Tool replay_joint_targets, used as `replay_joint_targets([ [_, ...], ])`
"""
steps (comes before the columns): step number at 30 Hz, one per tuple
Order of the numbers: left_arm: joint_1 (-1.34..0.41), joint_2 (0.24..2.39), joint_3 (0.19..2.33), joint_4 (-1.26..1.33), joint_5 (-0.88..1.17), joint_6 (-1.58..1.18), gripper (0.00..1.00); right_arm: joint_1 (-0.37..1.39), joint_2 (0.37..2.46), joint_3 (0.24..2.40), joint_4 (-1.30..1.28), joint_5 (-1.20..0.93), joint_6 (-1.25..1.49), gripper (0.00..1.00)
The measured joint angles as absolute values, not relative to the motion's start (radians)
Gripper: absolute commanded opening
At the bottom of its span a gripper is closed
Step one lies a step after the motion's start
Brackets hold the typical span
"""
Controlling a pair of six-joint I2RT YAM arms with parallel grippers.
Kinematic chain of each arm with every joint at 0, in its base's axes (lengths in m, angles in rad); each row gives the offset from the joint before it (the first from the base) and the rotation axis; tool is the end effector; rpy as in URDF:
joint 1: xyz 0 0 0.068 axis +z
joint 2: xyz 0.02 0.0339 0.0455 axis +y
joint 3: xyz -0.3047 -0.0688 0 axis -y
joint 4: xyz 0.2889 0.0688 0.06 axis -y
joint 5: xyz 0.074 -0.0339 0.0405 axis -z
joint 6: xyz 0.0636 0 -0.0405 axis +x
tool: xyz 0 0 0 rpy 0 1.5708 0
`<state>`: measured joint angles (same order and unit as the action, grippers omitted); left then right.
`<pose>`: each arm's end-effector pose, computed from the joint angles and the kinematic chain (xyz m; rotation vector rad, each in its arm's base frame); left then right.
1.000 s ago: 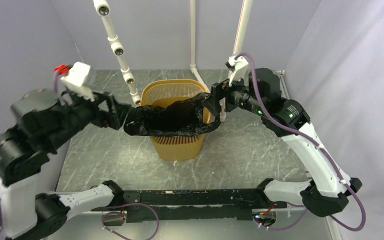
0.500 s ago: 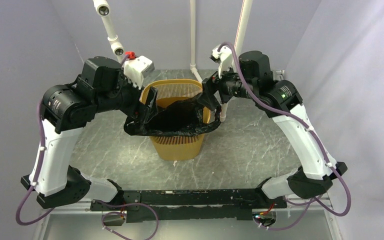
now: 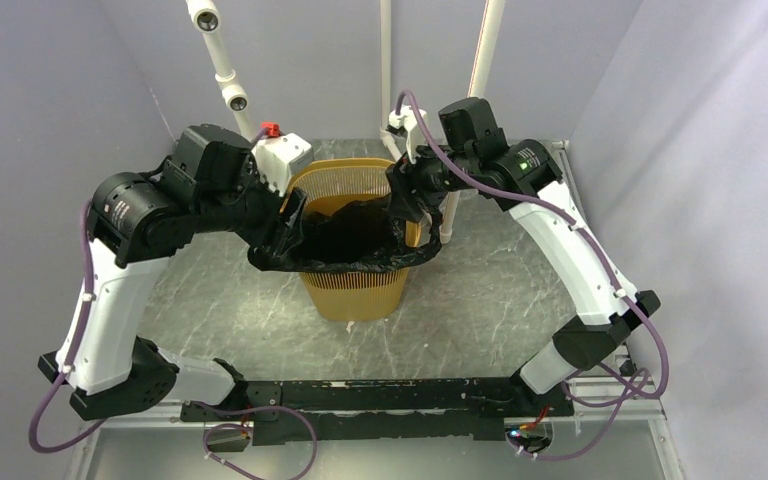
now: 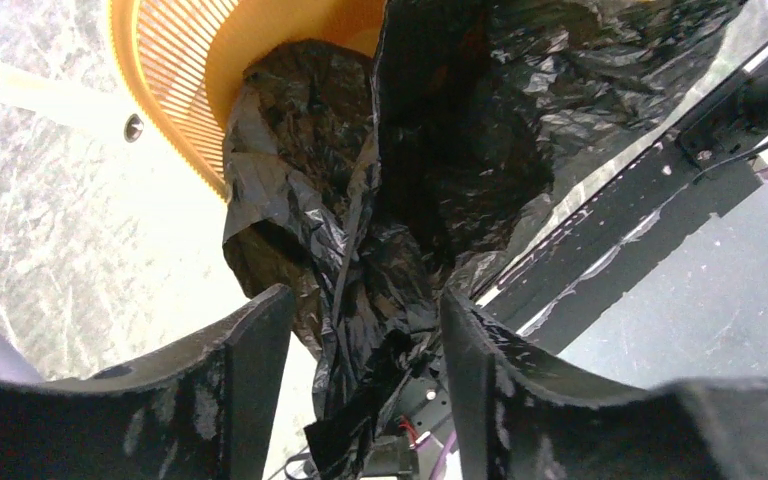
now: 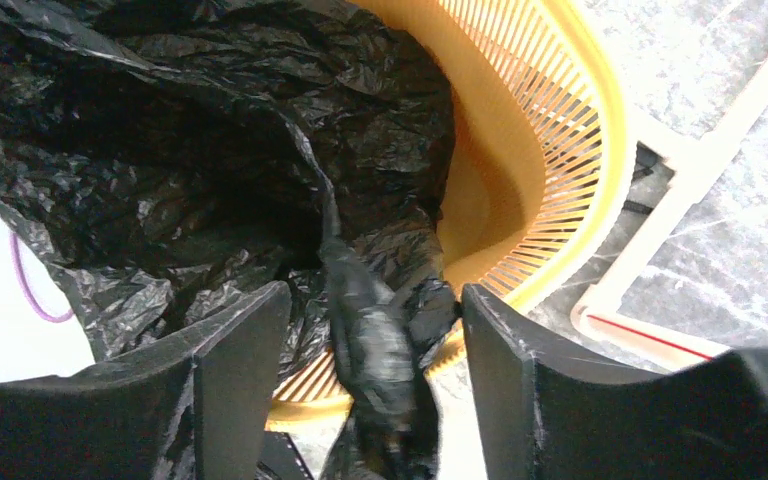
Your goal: Put the trash bags into the trash bin
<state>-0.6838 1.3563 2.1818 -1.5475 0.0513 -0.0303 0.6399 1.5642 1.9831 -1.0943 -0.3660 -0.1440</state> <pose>0.1609 -0.1353 0.5733 0.7731 2.1971 -0.4238 0.2765 0.2342 0.5071 -1.0543 2.0222 0.6753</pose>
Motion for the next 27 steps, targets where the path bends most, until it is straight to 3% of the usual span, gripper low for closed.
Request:
replay_joint_targets([
  [3,-0.684,1.356,2.161,-1.549,0.029,-0.021,0.46,0.640,1.562,1.985,-1.095,-0.369,-0.155,0.40],
  [7,-0.684,1.356,2.127,-1.537,-0.009,-0.018,0.25,0.640,1.558,1.985,-1.093,-0.368,-0.158,0.14],
  [10,-0.684,1.356,2.112,-1.521,-0.036,-0.016,0.18,0.640,1.551,1.980,-1.090,-0.359,-0.156,0.06],
  [18,-0.684,1.326,2.033,-1.448,-0.168,-0.020,0.07,0.640,1.535,1.952,-1.059,-0.239,-0.103,0.00],
  [27,-0.663,1.242,1.886,-1.251,-0.295,-0.010,0.18,0.637,1.524,1.876,-0.947,-0.115,-0.016,0.07],
])
